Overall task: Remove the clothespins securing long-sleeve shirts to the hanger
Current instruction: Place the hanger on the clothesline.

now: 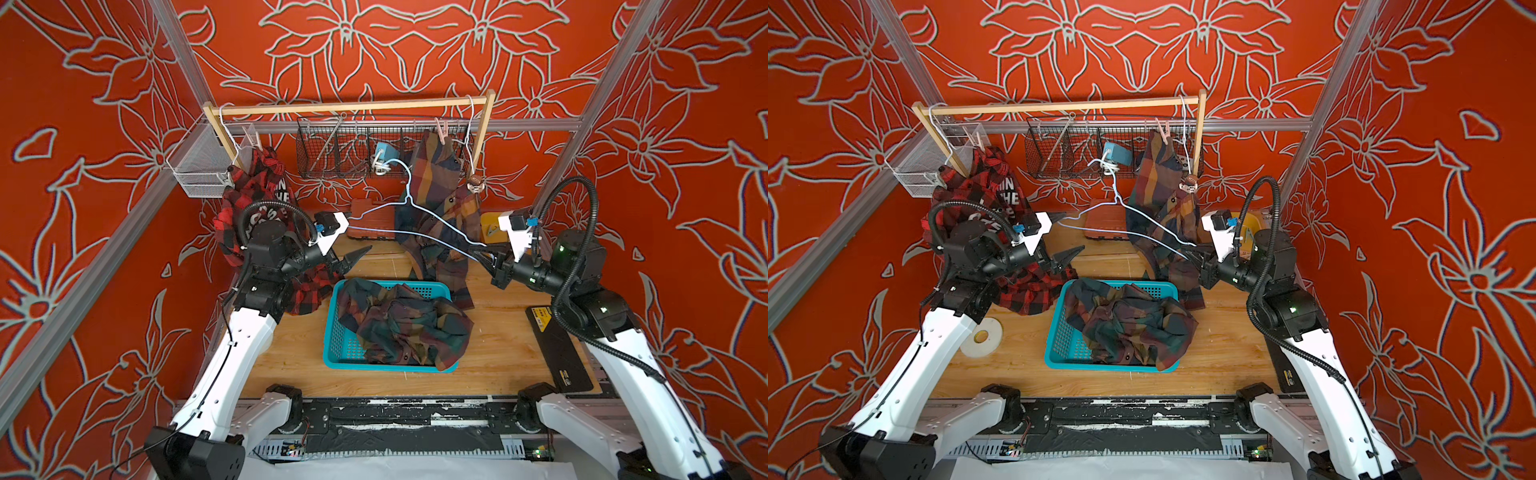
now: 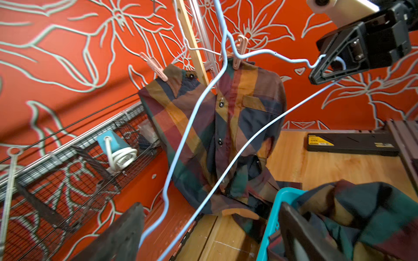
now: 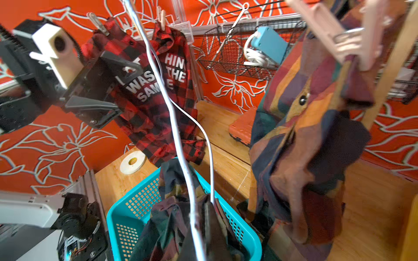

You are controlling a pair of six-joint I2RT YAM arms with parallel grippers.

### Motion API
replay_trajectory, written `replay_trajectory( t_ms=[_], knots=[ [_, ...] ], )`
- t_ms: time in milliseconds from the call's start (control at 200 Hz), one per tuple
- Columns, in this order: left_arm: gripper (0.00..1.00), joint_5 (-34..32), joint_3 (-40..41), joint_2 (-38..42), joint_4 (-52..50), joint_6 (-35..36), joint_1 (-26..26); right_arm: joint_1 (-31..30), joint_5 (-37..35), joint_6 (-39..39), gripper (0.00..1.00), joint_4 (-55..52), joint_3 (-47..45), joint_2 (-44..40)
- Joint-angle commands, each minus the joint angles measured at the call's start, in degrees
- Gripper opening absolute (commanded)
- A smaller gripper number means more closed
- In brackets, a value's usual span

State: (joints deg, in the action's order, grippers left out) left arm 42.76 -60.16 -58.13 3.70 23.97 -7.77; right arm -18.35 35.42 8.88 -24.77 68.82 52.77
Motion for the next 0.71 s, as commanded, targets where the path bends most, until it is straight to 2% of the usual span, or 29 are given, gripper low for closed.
replay_trajectory(
  t_ms=[0,175,375,565,701],
  knots=[
    [0.89,-6.1,2.54,3.33,11.33,-5.72,0.23,-0.24,-6.17,2.22,0.0,-0.78,3.67,-0.31],
    [0.89,-10.92,5.85,5.35,13.79,-8.2,0.04,-3.69,-12.71,4.49,0.0,-0.24,10.44,3.41],
    [0.88,-13.5,10.28,7.94,15.59,-8.88,0.04,-14.18,-26.51,0.45,0.0,-3.55,21.86,11.98],
    [0.88,-14.74,12.45,9.15,17.53,-10.21,-0.05,-17.1,-32.47,2.52,0.0,-3.7,30.78,19.2],
    [0.88,-15.49,13.94,9.52,18.33,-10.51,-0.31,-17.77,-33.47,3.31,0.0,-5.01,37.75,24.75]
  ],
)
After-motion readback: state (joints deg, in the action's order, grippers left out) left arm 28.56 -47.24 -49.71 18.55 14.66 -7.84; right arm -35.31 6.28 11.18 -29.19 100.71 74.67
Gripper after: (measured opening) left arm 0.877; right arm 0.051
